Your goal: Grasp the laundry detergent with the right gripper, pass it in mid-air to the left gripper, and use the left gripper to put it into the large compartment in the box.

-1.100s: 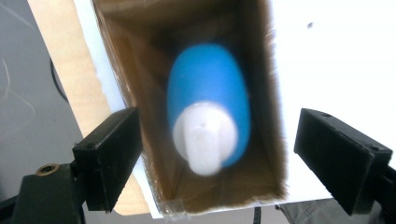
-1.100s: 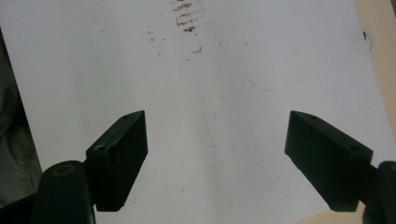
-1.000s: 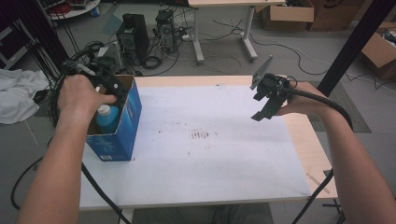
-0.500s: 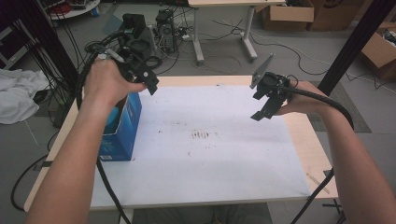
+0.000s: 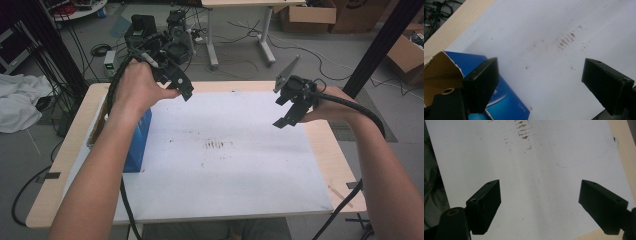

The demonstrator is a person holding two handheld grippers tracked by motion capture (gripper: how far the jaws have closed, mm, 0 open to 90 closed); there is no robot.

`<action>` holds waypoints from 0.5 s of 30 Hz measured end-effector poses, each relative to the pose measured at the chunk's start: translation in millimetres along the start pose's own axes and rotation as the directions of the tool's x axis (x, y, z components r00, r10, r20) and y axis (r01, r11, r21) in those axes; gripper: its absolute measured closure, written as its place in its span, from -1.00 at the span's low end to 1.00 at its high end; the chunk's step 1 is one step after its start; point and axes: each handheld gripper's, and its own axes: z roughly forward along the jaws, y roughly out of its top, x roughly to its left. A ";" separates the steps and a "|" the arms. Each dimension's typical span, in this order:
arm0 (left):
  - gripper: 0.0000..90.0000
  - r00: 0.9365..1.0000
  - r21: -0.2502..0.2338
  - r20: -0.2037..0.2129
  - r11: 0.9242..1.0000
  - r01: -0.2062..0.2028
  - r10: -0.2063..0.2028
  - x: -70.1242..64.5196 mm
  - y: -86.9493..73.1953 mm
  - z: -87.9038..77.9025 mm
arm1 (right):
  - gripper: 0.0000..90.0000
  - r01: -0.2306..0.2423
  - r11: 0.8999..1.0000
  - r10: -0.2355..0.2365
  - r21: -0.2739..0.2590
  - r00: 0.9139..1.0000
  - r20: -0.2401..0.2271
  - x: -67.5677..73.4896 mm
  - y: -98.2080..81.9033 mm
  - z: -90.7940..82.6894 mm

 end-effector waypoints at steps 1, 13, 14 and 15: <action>-0.66 1.000 0.001 0.003 1.000 -0.003 0.003 -0.4 0.6 0.1 | -0.61 -0.001 1.000 0.001 0.000 1.000 0.003 -0.1 -0.6 -1.0; -0.66 1.000 0.011 0.001 1.000 -0.015 0.015 -3.8 2.0 0.0 | -0.61 0.000 1.000 0.000 -0.002 1.000 0.009 1.7 -0.2 -6.8; -0.66 1.000 0.010 0.004 1.000 -0.010 0.010 -3.9 1.9 0.0 | -0.61 0.001 1.000 -0.001 -0.002 1.000 0.009 1.8 0.0 -7.1; -0.66 1.000 0.011 0.003 1.000 -0.009 0.009 -3.9 1.9 0.0 | -0.61 0.002 1.000 -0.001 -0.002 1.000 0.009 1.9 0.1 -7.3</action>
